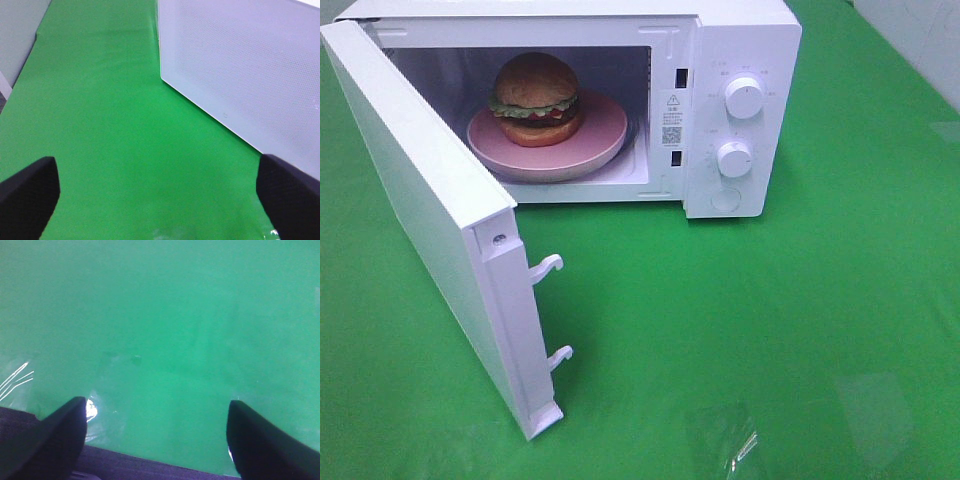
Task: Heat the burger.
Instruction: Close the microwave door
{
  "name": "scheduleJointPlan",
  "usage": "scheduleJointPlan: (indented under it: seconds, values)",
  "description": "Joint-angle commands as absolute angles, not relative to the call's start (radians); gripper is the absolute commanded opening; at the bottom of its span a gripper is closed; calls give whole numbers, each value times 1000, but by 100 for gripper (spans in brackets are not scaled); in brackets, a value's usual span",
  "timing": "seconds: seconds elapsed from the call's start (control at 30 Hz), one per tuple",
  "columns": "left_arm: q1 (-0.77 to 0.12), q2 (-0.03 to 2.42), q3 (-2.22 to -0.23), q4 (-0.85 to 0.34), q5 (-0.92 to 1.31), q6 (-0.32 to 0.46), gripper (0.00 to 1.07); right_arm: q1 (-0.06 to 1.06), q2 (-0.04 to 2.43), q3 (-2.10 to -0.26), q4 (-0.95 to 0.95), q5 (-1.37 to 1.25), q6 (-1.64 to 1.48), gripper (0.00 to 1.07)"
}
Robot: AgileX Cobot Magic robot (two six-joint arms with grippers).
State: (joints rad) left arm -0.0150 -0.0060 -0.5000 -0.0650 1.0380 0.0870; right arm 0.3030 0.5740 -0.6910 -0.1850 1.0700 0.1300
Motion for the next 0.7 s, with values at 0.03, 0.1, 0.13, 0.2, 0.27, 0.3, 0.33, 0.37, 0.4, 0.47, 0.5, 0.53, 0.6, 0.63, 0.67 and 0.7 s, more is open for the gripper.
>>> scheduleJointPlan:
  seconds: [0.03, 0.1, 0.13, 0.2, 0.27, 0.3, 0.33, 0.37, 0.4, 0.47, 0.5, 0.53, 0.6, 0.63, 0.67, 0.7]
  values:
    - [-15, -7, -498, -70, 1037, 87, 100, 302, 463, -628, -158, 1066, 123, 76]
    - [-15, -7, -498, -70, 1037, 87, 100, 302, 423, -601, -137, 1057, 123, 76]
    - [-15, -7, -498, -70, 1037, 87, 100, 302, 423, -601, -137, 1057, 123, 76]
    - [-15, -7, -498, -70, 1037, 87, 100, 263, 343, -549, -94, 1031, 123, 76]
    - [-15, -7, -498, -70, 1037, 87, 100, 243, 321, -536, -89, 1024, 121, 76]
    - [-15, -7, -498, -70, 1037, 87, 100, 243, 321, -536, -89, 1024, 121, 76]
    - [-15, -7, -498, -70, 1037, 87, 100, 204, 279, -513, -87, 1015, 115, 76]
    - [-15, -7, -498, -70, 1037, 87, 100, 204, 279, -513, -87, 1015, 115, 76]
    - [-15, -7, -498, -70, 1037, 87, 100, 171, 238, -510, -86, 1004, 109, 76]
    - [-15, -7, -498, -70, 1037, 87, 100, 141, 188, -510, -86, 1004, 104, 76]
    - [-15, -7, -498, -70, 1037, 87, 100, 141, 188, -510, -86, 1004, 104, 76]
    - [-15, -7, -498, -70, 1037, 87, 100, 117, 138, -510, -86, 1004, 104, 76]
    - [-15, -7, -498, -70, 1037, 87, 100, 96, 91, -510, -86, 1004, 104, 76]
    - [-15, -7, -498, -70, 1037, 87, 100, 78, 53, -510, -86, 1004, 104, 76]
    - [-15, -7, -498, -70, 1037, 87, 100, 78, 53, -510, -86, 1004, 104, 76]
    - [-15, -7, -498, -70, 1037, 87, 100, 70, 18, -510, -86, 1004, 105, 76]
